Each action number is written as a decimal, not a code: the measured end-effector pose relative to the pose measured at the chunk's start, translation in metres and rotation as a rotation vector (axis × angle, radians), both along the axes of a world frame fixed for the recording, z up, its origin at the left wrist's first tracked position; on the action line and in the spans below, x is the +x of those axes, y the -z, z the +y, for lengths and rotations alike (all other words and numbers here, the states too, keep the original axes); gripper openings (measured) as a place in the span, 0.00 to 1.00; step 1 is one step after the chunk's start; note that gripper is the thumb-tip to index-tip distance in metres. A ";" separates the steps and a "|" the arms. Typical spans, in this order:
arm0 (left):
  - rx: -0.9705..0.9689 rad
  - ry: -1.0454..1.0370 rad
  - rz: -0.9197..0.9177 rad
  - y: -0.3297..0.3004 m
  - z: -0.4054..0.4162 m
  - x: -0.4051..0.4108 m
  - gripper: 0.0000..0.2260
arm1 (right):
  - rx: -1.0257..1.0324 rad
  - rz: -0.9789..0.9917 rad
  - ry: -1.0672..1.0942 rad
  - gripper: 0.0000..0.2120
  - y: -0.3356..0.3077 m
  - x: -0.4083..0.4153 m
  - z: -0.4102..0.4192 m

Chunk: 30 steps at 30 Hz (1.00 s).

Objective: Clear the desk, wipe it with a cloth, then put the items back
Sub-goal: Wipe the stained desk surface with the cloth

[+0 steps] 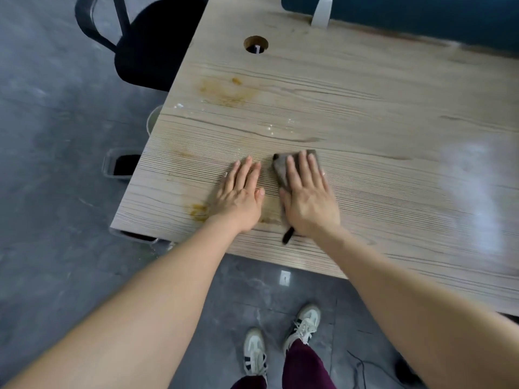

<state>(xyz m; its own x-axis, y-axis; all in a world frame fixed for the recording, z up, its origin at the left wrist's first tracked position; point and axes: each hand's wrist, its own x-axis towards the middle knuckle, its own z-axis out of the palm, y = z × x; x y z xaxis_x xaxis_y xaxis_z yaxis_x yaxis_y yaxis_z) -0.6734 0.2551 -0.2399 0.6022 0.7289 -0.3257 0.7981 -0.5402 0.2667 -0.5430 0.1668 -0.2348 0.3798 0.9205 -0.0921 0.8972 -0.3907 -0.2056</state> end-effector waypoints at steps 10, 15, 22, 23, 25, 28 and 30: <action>0.220 -0.013 -0.226 -0.021 0.062 0.038 0.18 | -0.007 -0.003 -0.057 0.27 0.001 0.050 0.055; 0.210 -0.036 -0.246 -0.013 0.104 0.075 0.19 | -0.004 -0.015 -0.060 0.27 0.004 0.092 0.110; 0.129 0.011 -0.157 -0.006 0.142 0.103 0.24 | 0.016 -0.010 -0.063 0.27 0.006 0.141 0.183; 0.123 0.030 -0.140 -0.004 0.145 0.102 0.24 | 0.016 -0.010 -0.065 0.27 0.007 0.147 0.193; 0.091 0.044 -0.110 -0.001 0.146 0.100 0.24 | 0.012 -0.007 -0.051 0.27 0.007 0.159 0.214; 0.056 0.038 -0.068 -0.002 0.146 0.100 0.24 | 0.020 -0.004 -0.029 0.28 0.005 0.162 0.223; 0.055 0.041 -0.050 -0.001 0.144 0.100 0.24 | 0.023 -0.007 -0.048 0.28 0.006 0.150 0.205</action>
<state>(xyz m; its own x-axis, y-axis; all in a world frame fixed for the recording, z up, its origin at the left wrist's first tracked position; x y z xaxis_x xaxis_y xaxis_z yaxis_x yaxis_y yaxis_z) -0.5730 0.3992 -0.2390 0.6466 0.7191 -0.2546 0.7613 -0.5874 0.2745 -0.3932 0.3716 -0.2412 0.3362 0.9393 -0.0683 0.9162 -0.3429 -0.2073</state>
